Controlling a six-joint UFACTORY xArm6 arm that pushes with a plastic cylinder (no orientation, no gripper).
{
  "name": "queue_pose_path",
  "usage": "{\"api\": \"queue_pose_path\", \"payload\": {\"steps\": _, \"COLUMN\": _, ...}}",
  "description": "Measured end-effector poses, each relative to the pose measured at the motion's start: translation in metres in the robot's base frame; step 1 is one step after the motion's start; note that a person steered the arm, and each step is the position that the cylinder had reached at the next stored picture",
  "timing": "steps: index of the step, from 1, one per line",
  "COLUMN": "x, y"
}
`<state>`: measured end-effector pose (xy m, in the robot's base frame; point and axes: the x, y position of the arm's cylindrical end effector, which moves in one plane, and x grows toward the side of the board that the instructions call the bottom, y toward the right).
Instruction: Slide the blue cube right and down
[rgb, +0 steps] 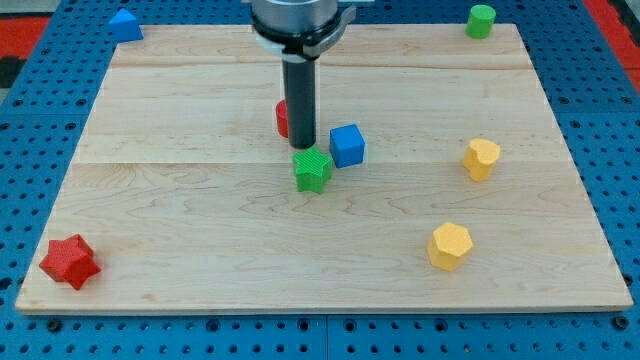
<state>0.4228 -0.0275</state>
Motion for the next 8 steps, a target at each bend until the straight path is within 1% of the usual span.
{"api": "queue_pose_path", "payload": {"steps": 1, "x": 0.046, "y": 0.02}}
{"api": "queue_pose_path", "payload": {"steps": 2, "x": 0.047, "y": -0.004}}
{"api": "queue_pose_path", "payload": {"steps": 3, "x": 0.035, "y": -0.083}}
{"api": "queue_pose_path", "payload": {"steps": 4, "x": 0.014, "y": -0.044}}
{"api": "queue_pose_path", "payload": {"steps": 5, "x": 0.022, "y": 0.049}}
{"api": "queue_pose_path", "payload": {"steps": 6, "x": 0.003, "y": 0.068}}
{"api": "queue_pose_path", "payload": {"steps": 7, "x": -0.011, "y": 0.017}}
{"api": "queue_pose_path", "payload": {"steps": 8, "x": -0.032, "y": 0.022}}
